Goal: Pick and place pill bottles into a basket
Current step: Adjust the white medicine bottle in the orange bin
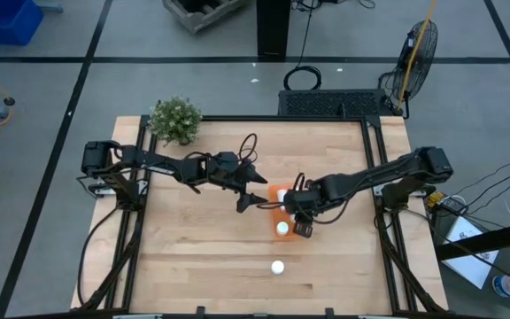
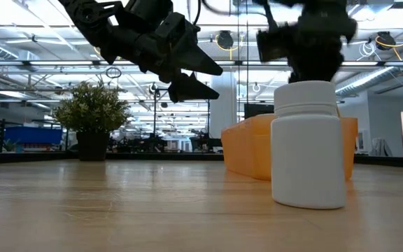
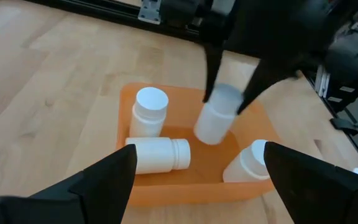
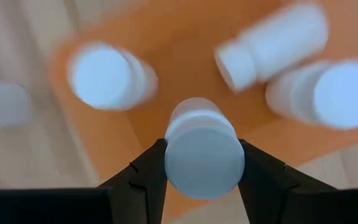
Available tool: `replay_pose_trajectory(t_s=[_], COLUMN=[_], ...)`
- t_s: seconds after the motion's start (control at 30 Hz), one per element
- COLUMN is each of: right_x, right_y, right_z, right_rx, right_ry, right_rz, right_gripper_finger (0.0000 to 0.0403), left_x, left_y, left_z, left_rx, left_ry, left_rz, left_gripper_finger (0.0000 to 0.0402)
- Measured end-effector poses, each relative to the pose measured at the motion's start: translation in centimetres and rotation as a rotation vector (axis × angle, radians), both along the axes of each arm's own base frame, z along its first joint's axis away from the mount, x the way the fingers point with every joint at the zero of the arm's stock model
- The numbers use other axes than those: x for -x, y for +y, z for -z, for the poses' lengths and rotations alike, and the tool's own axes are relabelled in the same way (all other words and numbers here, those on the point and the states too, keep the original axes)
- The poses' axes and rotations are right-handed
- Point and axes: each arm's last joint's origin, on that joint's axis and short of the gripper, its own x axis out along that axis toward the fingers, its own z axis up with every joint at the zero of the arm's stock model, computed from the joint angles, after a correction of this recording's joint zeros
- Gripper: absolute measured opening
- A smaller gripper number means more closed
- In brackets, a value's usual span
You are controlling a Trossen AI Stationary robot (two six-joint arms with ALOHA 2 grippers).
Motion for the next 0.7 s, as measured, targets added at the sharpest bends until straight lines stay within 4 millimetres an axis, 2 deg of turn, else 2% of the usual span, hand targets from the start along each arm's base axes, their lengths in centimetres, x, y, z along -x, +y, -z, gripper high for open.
replay_pose_trajectory(t_s=[0.17,0.37,0.57,0.7], right_x=[0.0,0.1,0.3,0.5], right_y=[0.0,0.1,0.2,0.2], right_z=[2.0,2.7,2.8,2.0], right_rx=[0.005,-0.018,-0.025,-0.031], right_ry=[0.048,0.028,0.037,-0.001], right_rz=[0.017,0.006,-0.004,-0.007], right_gripper_finger=[0.0146,0.0149,0.0233,0.0262], left_x=[0.0,0.0,0.0,0.0], left_y=[0.0,0.0,0.0,0.0], left_z=[0.0,0.0,0.0,0.0], left_rx=[0.002,0.002,0.004,0.003], left_ry=[0.000,-0.002,0.000,0.000], left_rz=[0.000,0.000,-0.001,-0.001], left_gripper_finger=[0.0352,0.0354,0.0356,0.0357])
